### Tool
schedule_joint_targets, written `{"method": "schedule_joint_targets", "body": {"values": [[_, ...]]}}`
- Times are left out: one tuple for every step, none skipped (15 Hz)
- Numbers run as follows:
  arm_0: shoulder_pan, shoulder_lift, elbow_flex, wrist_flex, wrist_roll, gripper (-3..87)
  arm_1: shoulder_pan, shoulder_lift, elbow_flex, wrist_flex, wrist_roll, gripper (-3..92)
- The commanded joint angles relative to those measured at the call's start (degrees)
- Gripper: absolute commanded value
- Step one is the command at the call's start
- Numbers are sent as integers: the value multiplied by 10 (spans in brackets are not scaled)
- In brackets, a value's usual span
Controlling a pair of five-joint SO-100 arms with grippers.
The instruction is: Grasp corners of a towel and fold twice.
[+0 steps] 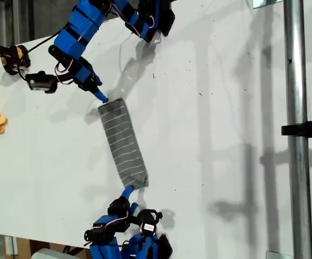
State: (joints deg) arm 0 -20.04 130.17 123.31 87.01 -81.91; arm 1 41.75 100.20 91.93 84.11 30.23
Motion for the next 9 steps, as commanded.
{"method": "schedule_joint_targets", "body": {"values": [[36, 178, 98, -40, -32, 214, 39, 133, 113, -33, 33, 293], [54, 255, 156, -61, -40, 183, 60, 190, 187, -51, 55, 289], [68, 326, 214, -74, -59, 147, 69, 246, 255, -68, 74, 282], [82, 384, 262, -94, -52, 126, 72, 288, 311, -80, 95, 280], [87, 441, 298, -105, -49, 117, 67, 325, 362, -92, 120, 280], [88, 496, 328, -117, -39, 98, 58, 361, 408, -105, 142, 281], [87, 552, 362, -125, -26, 62, 50, 395, 445, -112, 157, 282], [88, 608, 404, -134, -19, 26, 43, 423, 474, -125, 164, 281], [88, 677, 453, -138, -13, 4, 36, 434, 483, -133, 167, 282]]}}
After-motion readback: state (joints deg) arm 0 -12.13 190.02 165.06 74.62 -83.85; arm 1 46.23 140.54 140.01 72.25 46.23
